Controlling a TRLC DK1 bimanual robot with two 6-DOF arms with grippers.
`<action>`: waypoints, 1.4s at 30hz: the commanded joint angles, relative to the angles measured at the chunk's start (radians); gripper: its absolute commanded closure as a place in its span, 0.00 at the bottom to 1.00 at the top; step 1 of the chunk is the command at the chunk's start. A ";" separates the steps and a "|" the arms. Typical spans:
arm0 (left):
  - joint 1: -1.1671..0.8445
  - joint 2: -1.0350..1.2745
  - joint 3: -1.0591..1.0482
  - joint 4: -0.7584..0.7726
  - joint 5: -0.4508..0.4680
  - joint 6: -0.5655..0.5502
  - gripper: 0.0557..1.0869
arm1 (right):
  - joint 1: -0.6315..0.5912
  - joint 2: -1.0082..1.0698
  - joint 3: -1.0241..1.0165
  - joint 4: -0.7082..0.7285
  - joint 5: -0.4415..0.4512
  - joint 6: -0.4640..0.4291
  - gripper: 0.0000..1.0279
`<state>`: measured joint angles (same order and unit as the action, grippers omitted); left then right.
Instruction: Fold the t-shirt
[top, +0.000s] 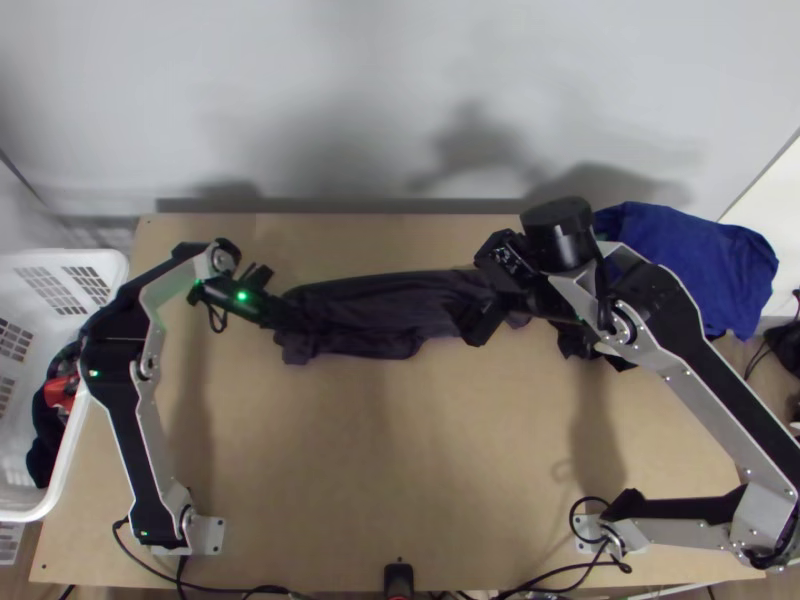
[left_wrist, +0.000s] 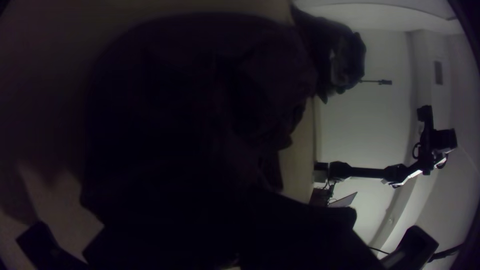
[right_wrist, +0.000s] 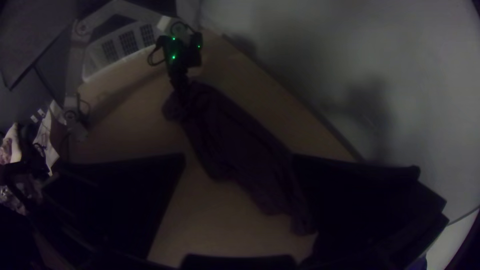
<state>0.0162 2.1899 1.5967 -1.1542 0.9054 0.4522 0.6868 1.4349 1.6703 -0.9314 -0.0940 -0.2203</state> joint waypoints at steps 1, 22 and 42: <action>0.053 -0.065 -0.011 -0.070 -0.002 0.026 0.96 | -0.003 -0.004 -0.009 0.000 0.000 -0.001 0.04; 0.364 -0.236 -0.066 -0.421 -0.022 0.345 0.96 | -0.009 -0.018 -0.035 0.002 0.000 0.001 0.04; -0.205 -0.133 0.473 -0.420 -0.008 0.034 0.96 | -0.138 -0.114 -0.090 0.002 0.000 0.013 0.04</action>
<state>0.0711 1.9518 1.7916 -1.5780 0.8944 0.6186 0.6392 1.3800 1.6043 -0.9298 -0.0940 -0.2169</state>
